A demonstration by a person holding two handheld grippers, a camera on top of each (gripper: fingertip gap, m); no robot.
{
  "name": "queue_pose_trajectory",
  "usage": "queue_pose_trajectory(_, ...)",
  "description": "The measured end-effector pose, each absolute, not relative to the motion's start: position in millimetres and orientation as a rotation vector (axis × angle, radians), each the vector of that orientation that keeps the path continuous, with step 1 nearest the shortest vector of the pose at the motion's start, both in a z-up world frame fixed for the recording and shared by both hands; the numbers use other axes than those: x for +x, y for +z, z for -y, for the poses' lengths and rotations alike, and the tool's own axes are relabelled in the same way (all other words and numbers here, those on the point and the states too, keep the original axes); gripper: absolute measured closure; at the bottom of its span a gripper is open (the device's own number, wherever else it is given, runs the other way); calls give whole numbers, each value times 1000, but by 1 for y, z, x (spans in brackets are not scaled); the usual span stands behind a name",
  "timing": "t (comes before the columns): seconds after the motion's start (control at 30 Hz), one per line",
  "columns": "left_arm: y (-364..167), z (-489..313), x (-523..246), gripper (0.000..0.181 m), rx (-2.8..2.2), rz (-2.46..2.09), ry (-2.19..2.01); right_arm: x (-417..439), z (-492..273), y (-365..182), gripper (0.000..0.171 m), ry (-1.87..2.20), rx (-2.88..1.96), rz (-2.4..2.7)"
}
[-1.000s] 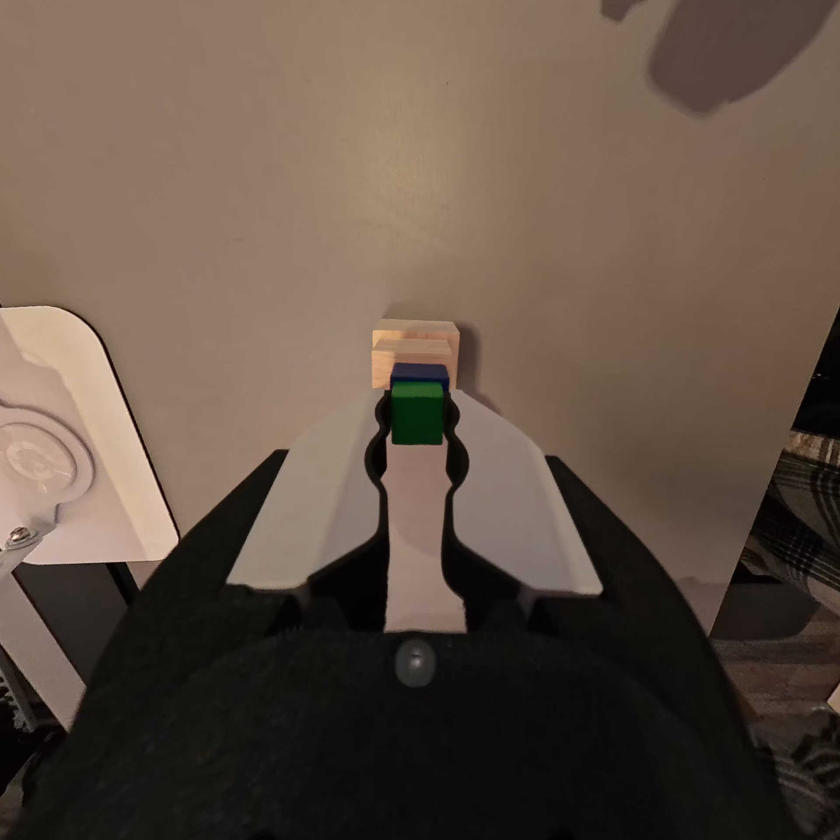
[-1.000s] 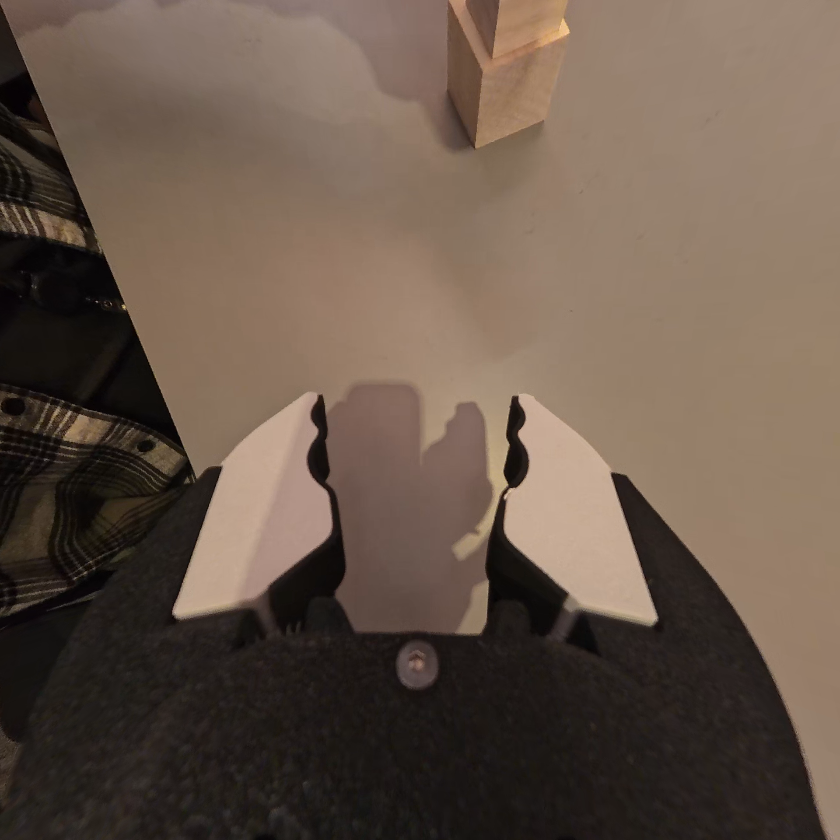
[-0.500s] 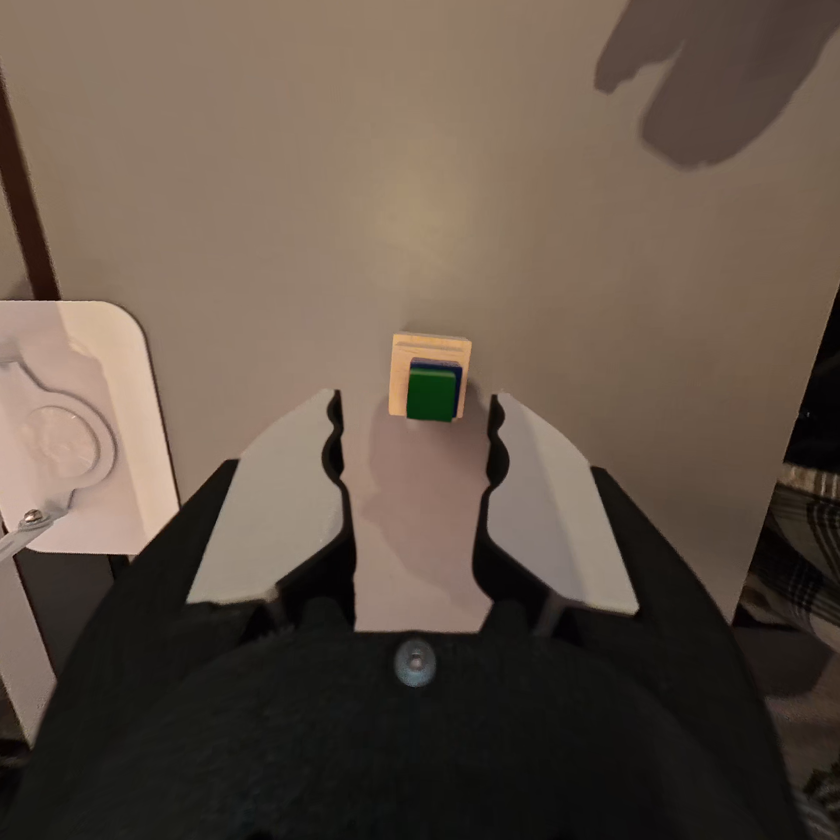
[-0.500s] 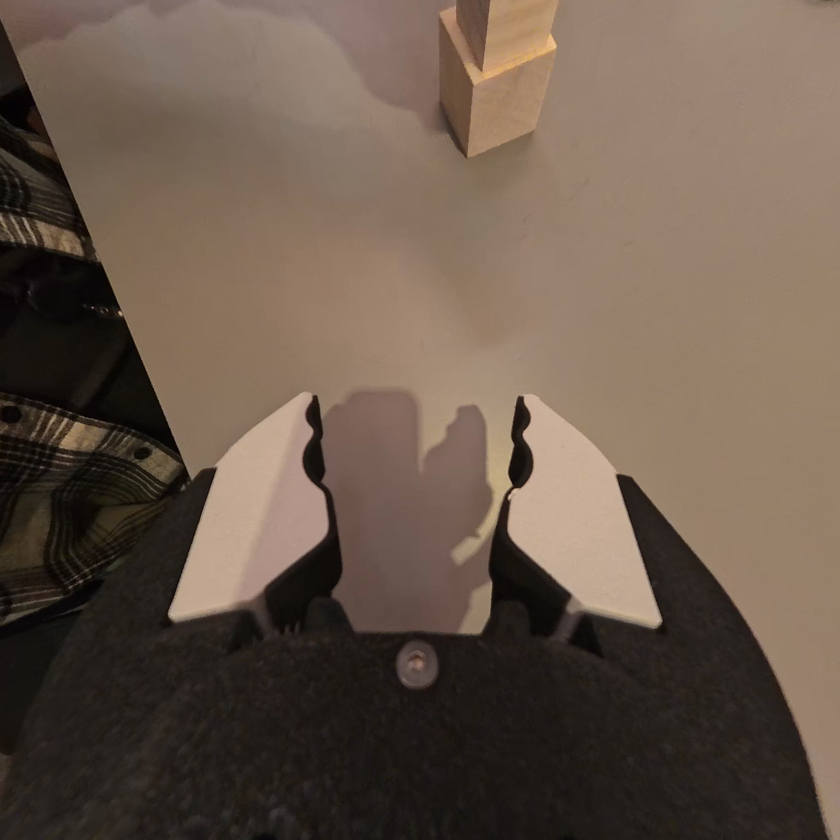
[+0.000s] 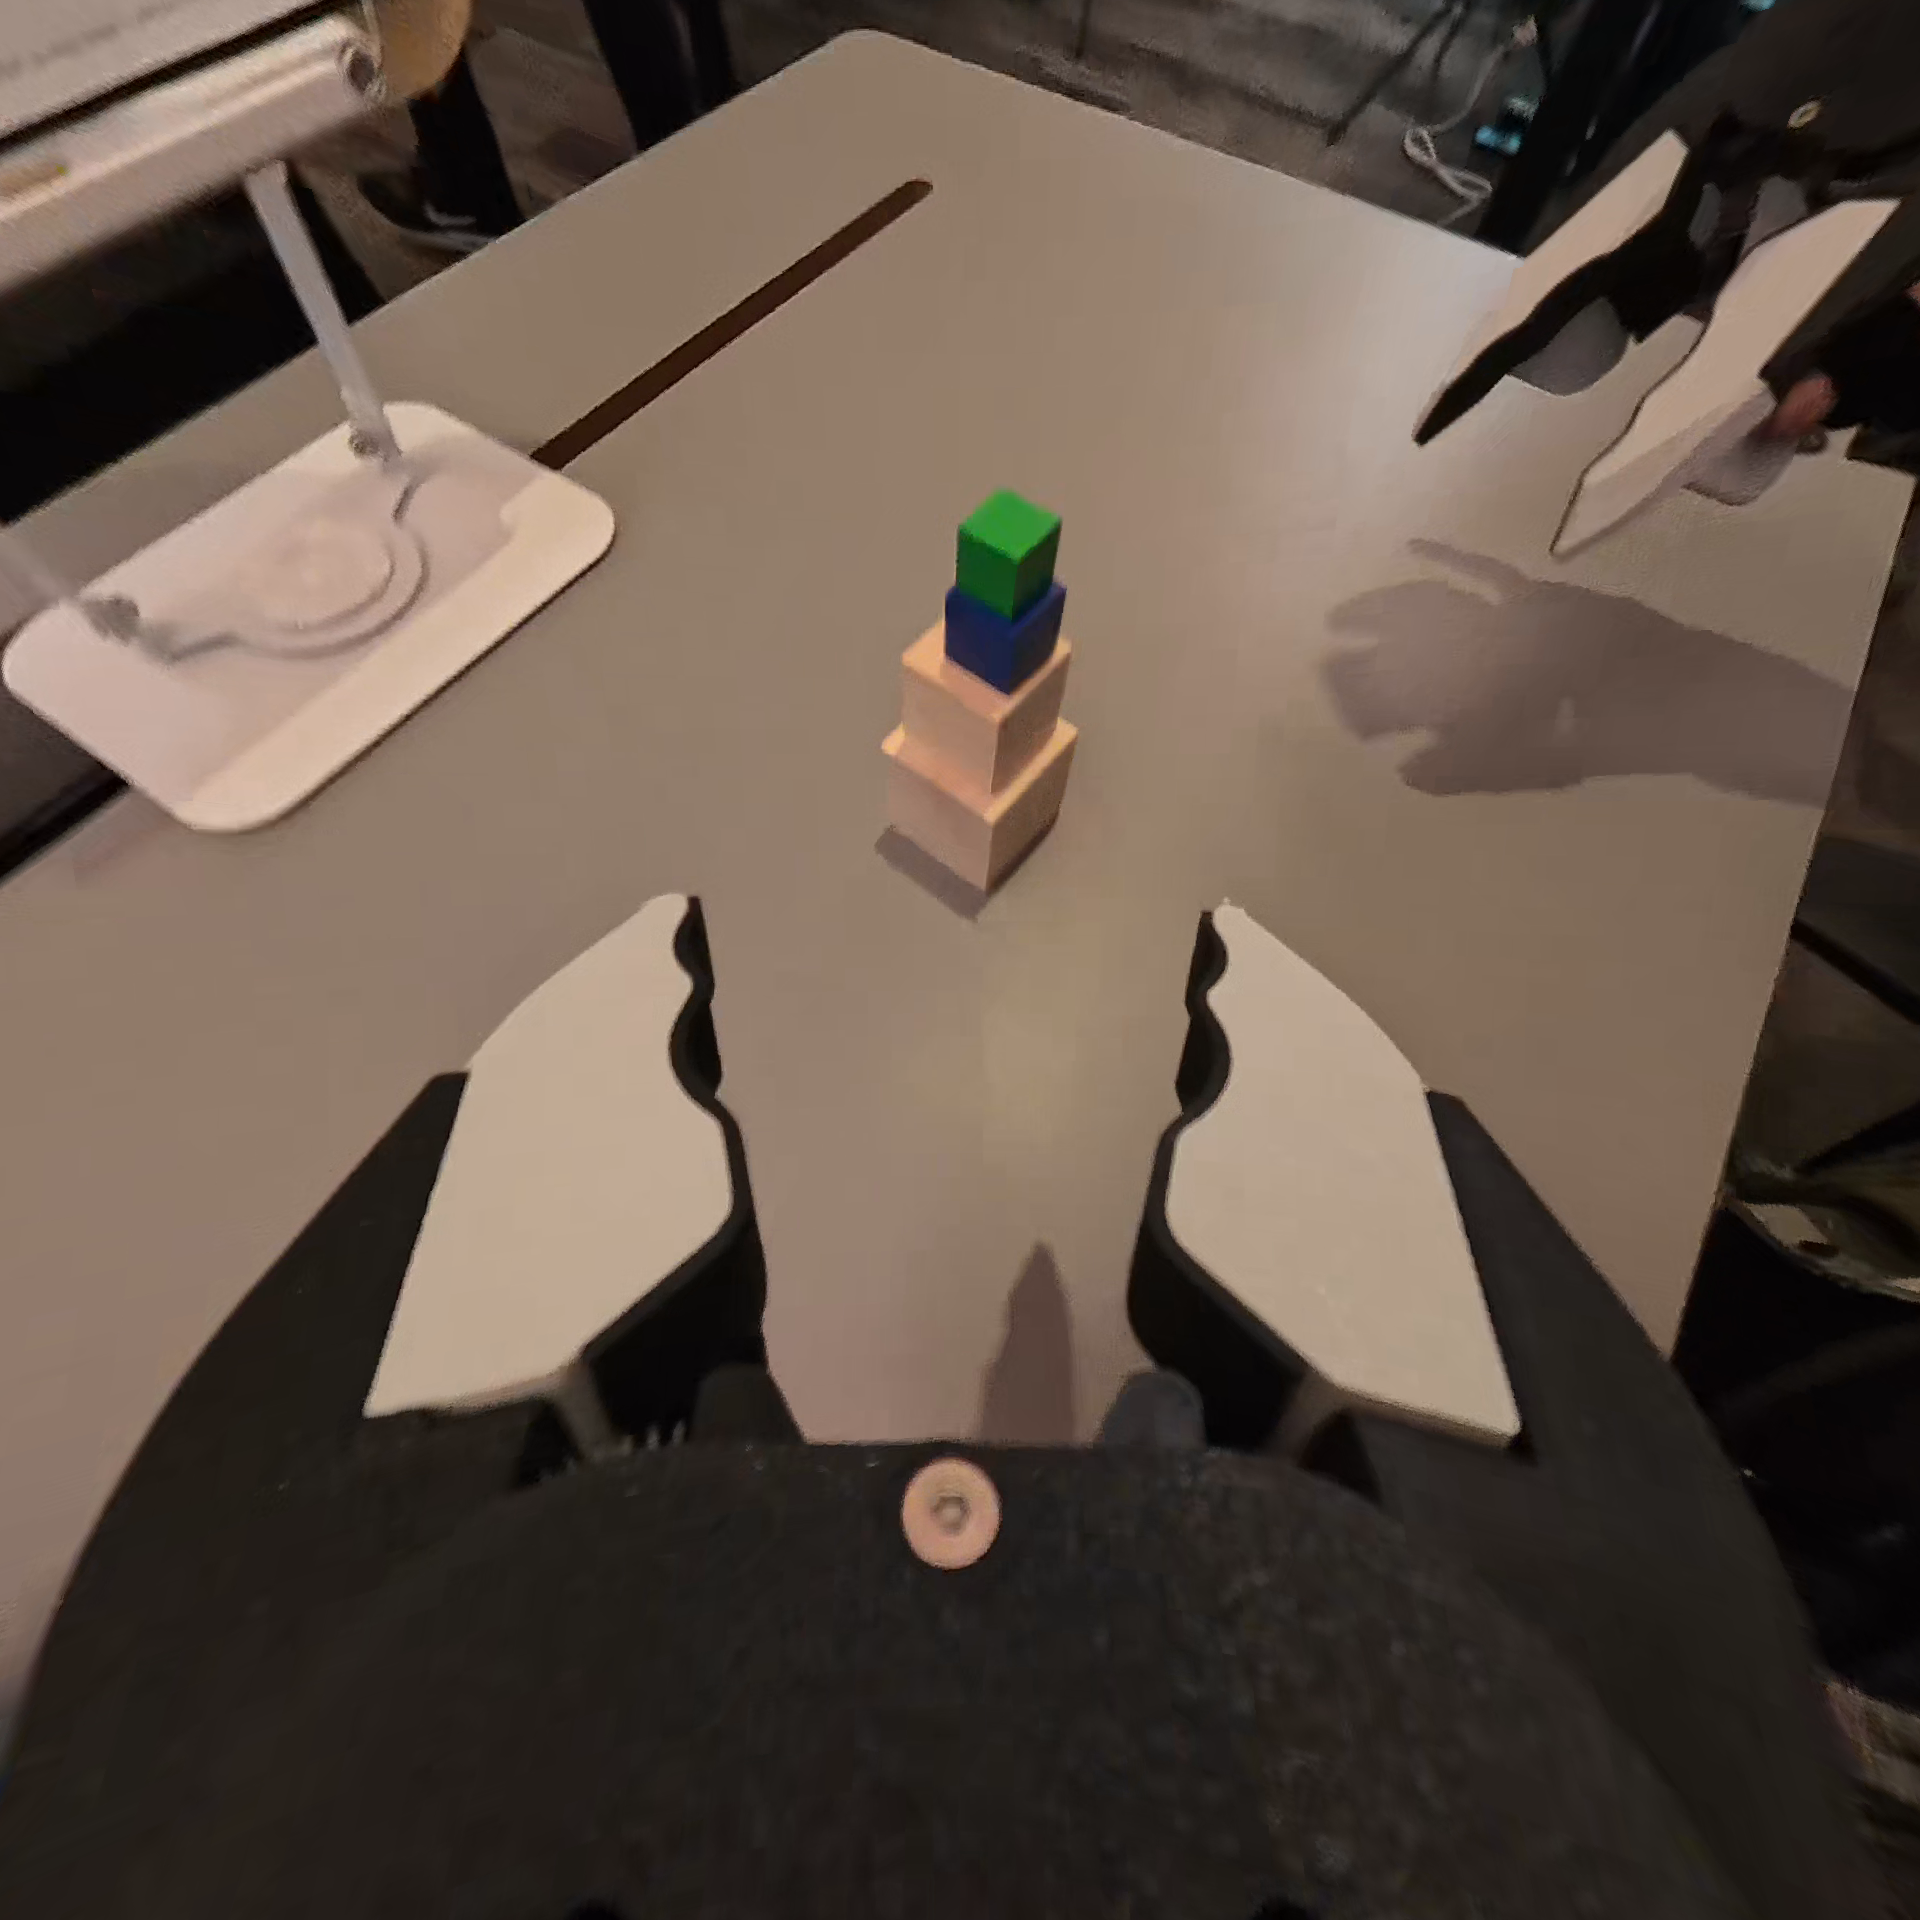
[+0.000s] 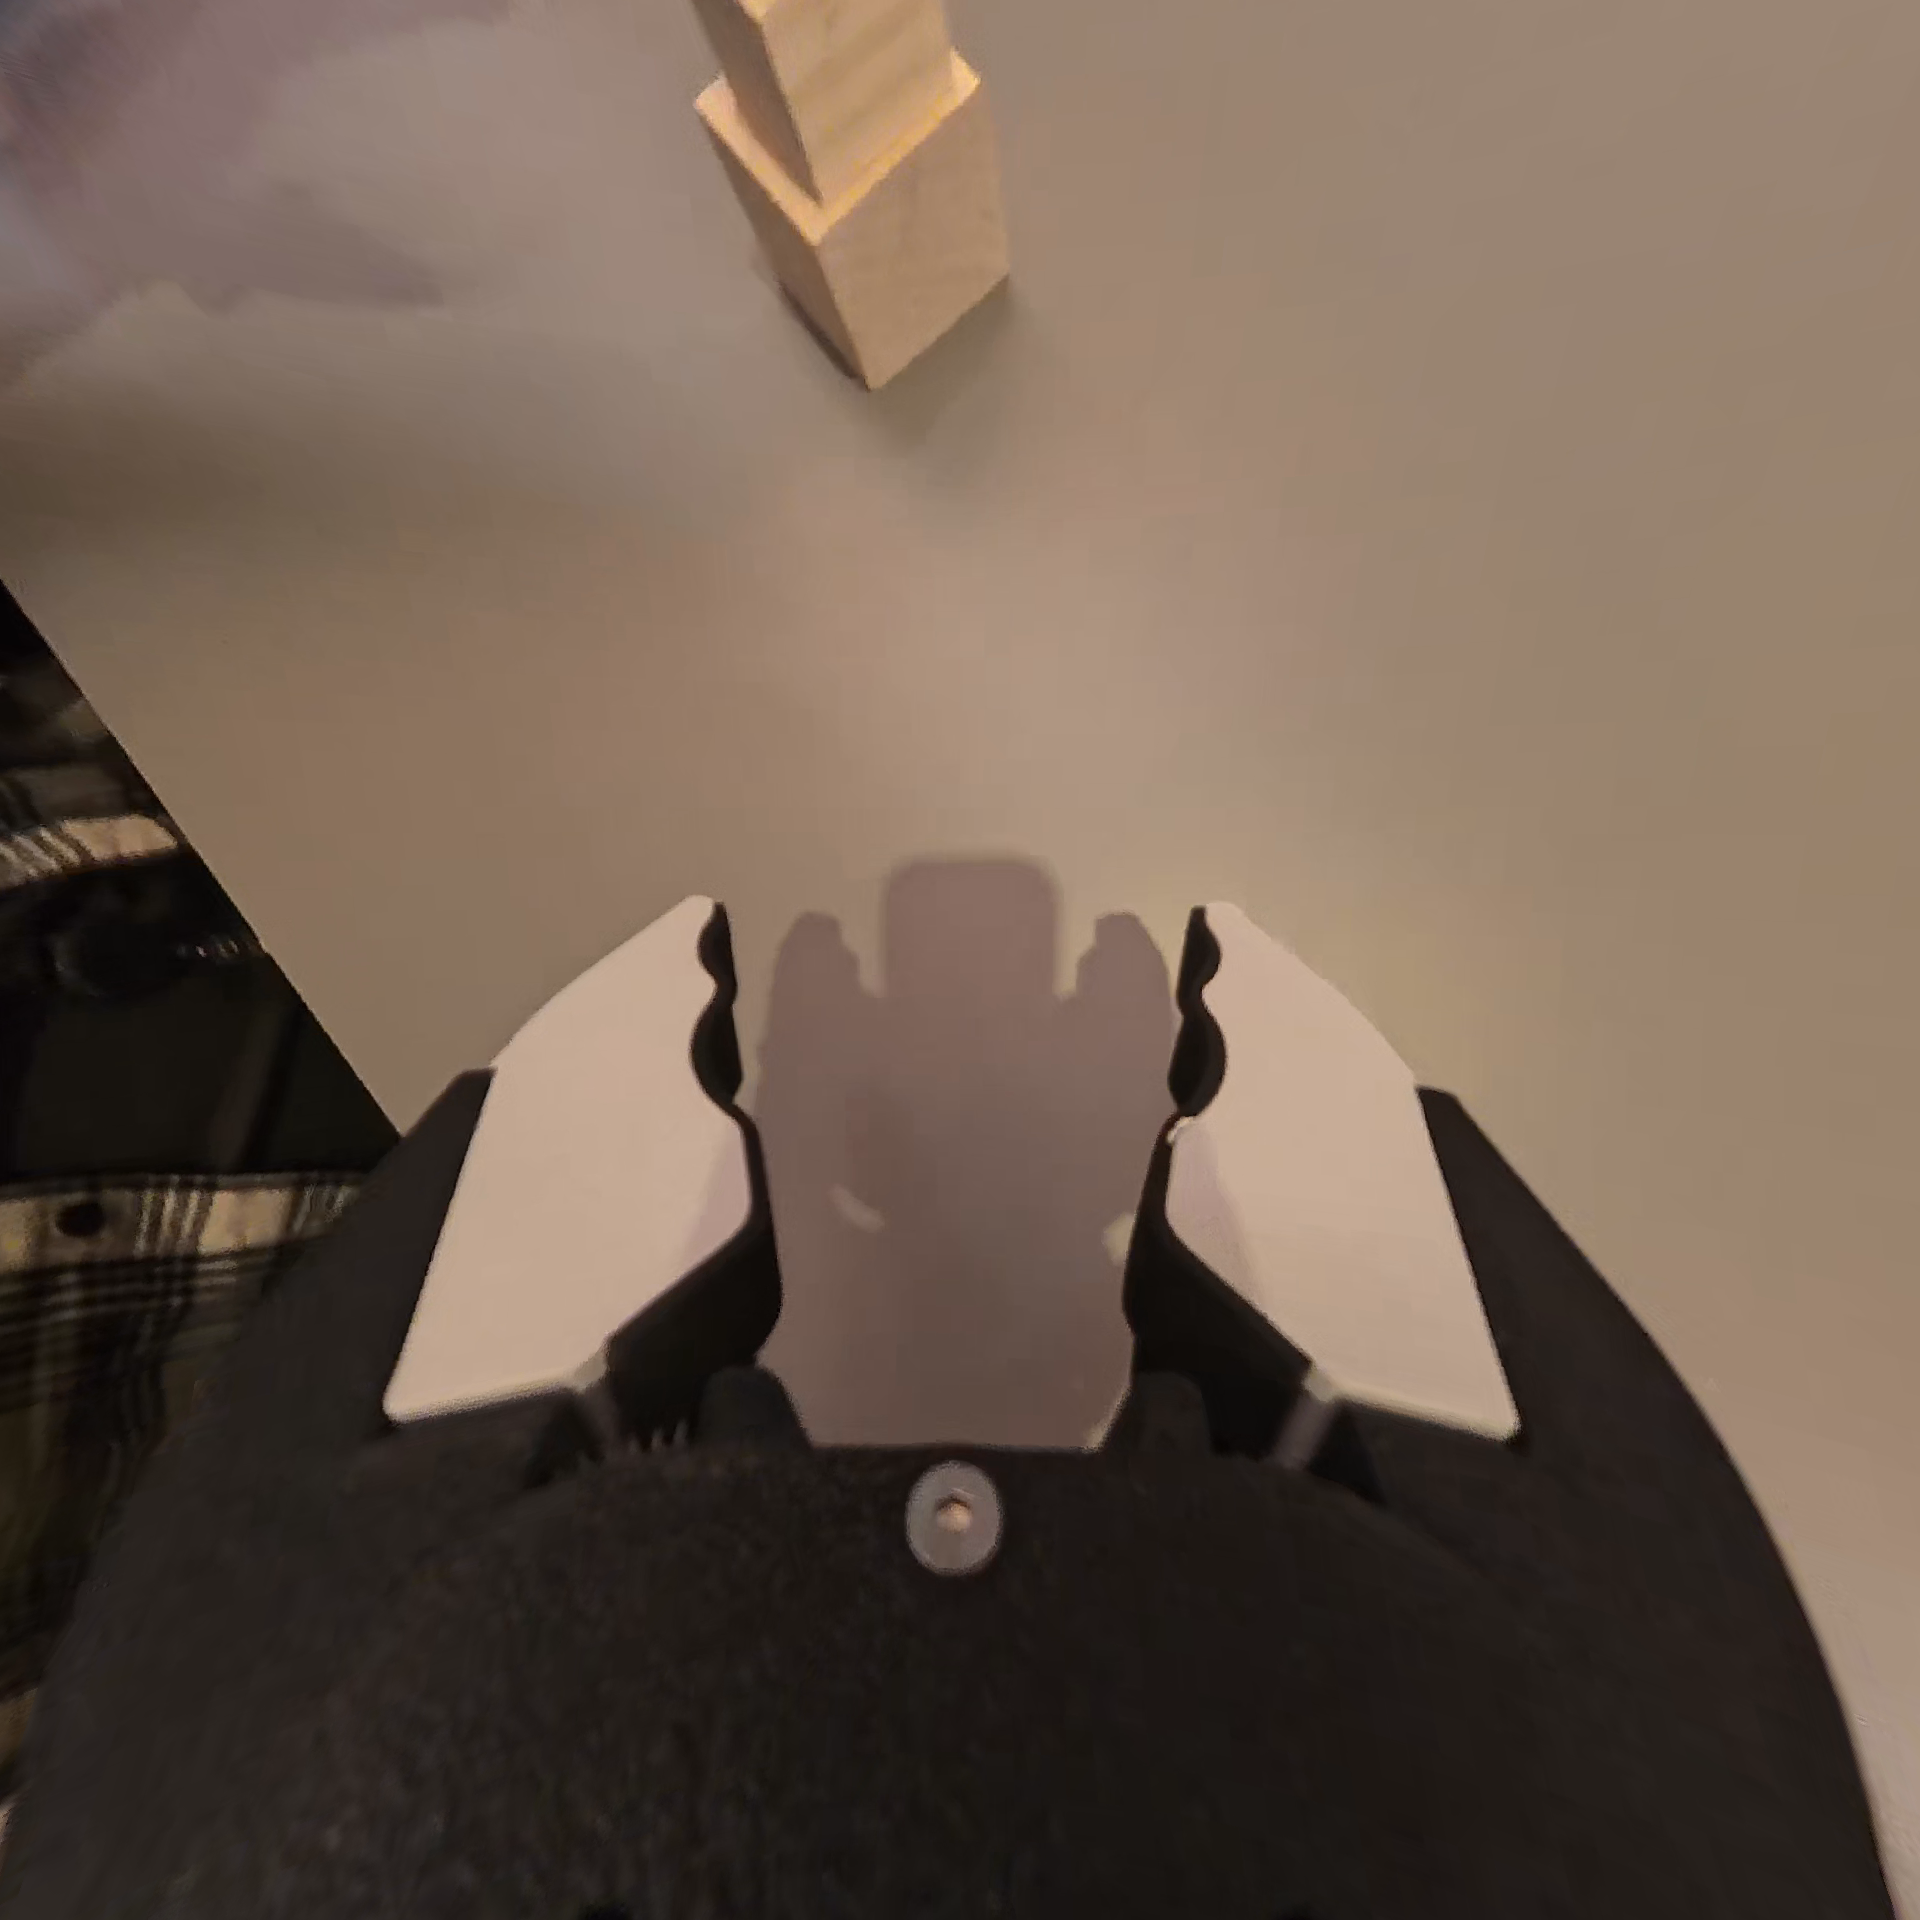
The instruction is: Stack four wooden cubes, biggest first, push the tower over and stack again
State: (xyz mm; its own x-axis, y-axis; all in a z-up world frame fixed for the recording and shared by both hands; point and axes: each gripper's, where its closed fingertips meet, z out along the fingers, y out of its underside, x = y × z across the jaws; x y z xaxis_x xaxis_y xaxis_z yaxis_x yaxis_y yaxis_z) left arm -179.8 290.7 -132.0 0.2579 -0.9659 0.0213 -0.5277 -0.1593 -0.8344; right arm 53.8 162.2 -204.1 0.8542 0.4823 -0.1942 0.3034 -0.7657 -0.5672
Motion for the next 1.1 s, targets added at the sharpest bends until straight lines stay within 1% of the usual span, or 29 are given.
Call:
queue_pose_trajectory(0.13,-145,-280,-215,95,-1812,-1255,-758,47,-180,-202,95,420,-2554,447)
queue_pose_trajectory(0.2,-144,-276,-226,95,-1794,-1217,-760,40,-188,-204,96,424,-2596,371)
queue_pose_trajectory(0.43,-140,-268,-252,97,-1738,-1196,-762,21,-217,-208,107,406,-2726,149)
queue_pose_trajectory(0.47,-138,-266,-254,98,-1729,-1197,-770,17,-221,-208,119,415,-2740,136)
queue_pose_trajectory(0.5,-134,-265,-256,99,-1712,-1189,-783,11,-225,-208,147,448,-2747,133)
queue_pose_trajectory(0.53,-130,-262,-258,101,-1693,-1190,-803,4,-229,-207,171,495,-2745,125)
queue_pose_trajectory(0.9,-117,-260,-282,104,-1649,-1183,-825,-15,-269,-217,171,441,-2793,-64)
queue_pose_trajectory(1.1,-120,-258,-283,107,-1651,-1217,-831,-26,-283,-222,171,431,-2806,-116)
